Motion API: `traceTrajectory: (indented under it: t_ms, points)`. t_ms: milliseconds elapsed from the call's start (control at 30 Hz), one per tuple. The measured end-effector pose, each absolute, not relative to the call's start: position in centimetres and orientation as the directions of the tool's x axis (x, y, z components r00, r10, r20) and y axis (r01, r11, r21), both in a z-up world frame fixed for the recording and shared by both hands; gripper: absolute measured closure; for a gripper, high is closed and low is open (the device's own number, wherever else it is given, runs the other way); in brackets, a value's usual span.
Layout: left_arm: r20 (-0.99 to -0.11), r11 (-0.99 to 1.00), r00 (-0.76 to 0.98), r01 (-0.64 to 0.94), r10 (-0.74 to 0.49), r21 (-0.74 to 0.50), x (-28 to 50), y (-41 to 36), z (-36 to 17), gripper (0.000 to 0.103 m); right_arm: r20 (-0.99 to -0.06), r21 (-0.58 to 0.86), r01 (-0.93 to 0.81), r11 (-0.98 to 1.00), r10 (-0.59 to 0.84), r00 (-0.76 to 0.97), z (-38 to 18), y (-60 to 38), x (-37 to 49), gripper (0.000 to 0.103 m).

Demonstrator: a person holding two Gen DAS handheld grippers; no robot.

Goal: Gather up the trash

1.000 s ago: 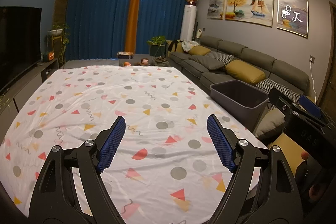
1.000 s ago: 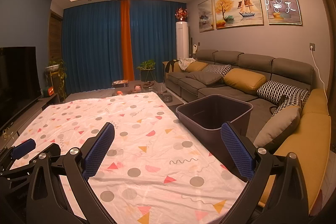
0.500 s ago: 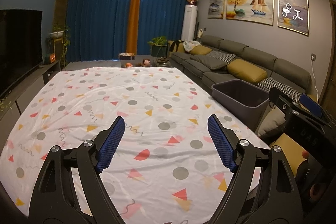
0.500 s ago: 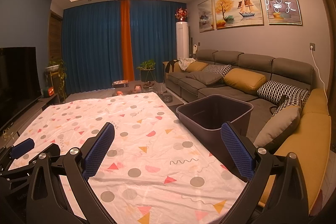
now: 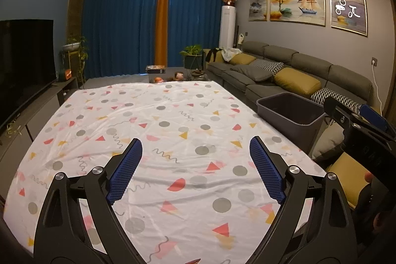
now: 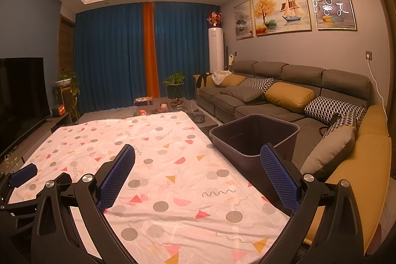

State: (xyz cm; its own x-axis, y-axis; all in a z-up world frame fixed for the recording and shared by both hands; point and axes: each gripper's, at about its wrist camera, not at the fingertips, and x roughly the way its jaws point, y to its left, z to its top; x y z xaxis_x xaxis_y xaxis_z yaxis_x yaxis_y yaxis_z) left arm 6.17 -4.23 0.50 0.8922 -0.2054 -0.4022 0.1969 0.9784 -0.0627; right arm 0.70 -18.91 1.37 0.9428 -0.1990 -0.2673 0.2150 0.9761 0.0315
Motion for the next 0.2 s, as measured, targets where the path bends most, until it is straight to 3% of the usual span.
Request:
traceTrajectory:
  t_ms: [200]
  points:
    - [-0.399,0.982,0.897,0.178,-0.188,-0.061,6.2,-3.95,0.6,0.014,-0.264,0.034,0.215,0.976,-0.199,0.944,1.47,-18.93,0.57,0.006]
